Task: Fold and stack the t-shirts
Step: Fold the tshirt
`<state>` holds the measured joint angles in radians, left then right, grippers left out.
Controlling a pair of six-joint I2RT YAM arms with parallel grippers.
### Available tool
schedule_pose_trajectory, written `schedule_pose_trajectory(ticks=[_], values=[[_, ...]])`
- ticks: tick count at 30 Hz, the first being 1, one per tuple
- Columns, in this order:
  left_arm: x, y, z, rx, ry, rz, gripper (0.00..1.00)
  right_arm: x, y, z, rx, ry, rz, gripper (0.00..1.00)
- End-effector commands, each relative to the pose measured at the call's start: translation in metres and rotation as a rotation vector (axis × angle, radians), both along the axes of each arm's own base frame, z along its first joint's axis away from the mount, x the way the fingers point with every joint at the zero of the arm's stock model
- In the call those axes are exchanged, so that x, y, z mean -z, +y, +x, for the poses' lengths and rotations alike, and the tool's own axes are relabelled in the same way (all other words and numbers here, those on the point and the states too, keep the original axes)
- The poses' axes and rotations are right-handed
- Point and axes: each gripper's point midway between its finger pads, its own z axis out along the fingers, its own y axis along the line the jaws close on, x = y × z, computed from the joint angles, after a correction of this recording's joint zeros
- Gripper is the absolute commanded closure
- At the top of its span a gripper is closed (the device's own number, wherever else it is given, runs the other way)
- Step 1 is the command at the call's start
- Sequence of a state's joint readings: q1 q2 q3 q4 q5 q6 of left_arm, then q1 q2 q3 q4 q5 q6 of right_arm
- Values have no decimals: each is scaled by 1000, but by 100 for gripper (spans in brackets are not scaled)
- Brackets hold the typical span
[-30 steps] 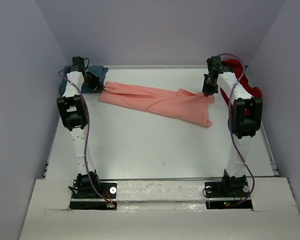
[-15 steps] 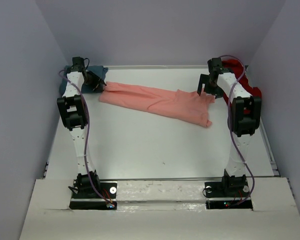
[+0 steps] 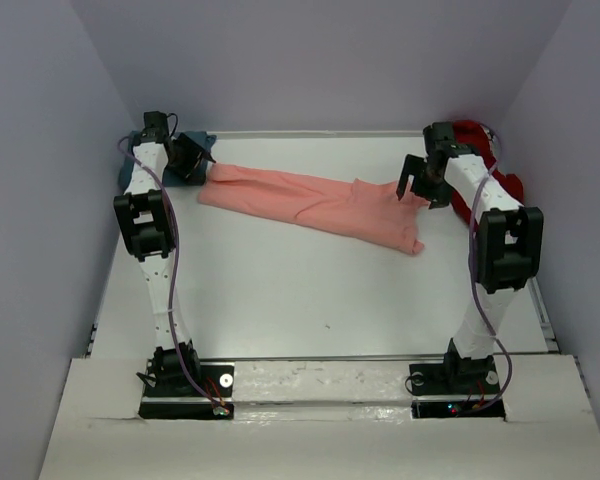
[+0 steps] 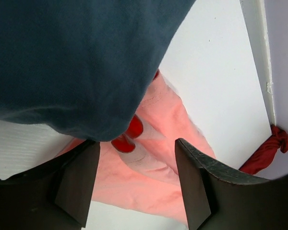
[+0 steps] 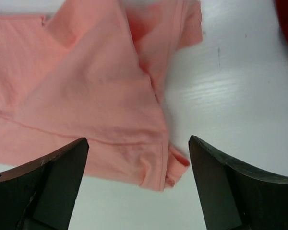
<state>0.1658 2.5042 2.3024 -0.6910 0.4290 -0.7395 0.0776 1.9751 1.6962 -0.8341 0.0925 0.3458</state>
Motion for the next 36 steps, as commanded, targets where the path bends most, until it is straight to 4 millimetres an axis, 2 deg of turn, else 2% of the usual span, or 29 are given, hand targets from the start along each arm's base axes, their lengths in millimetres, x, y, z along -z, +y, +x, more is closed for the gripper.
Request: schedule_pose_trajectory(ticks=[1, 3, 6, 12, 19, 21, 22, 23, 24, 25, 36], values=[[-84, 0, 4, 45, -174, 18, 27, -23, 12, -31, 12, -16, 100, 12], [-92, 0, -1, 55, -183, 27, 27, -28, 11, -42, 13, -16, 100, 14], [-87, -3, -15, 77, -152, 38, 27, -19, 17, -65, -10, 29, 112, 16], [-66, -9, -41, 108, -75, 56, 29, -13, 24, -85, -28, 63, 138, 18], [-58, -37, -57, 169, -47, 52, 35, -3, 29, -97, -31, 90, 151, 23], [-50, -47, -62, 192, -35, 39, 41, 2, 30, -99, -28, 100, 156, 26], [-44, -50, -66, 200, -20, 32, 49, 4, 31, -100, -24, 106, 160, 27], [-40, -54, -66, 210, -20, 24, 81, 7, 34, -101, -33, 109, 163, 28], [-36, -57, -68, 217, -7, 16, 94, 8, 35, -101, -29, 111, 166, 29], [-33, -59, -69, 221, -2, 15, 100, 9, 35, -101, -28, 111, 167, 30], [-20, -65, -64, 230, 15, 16, 100, 28, 35, -106, -19, 134, 172, 34]])
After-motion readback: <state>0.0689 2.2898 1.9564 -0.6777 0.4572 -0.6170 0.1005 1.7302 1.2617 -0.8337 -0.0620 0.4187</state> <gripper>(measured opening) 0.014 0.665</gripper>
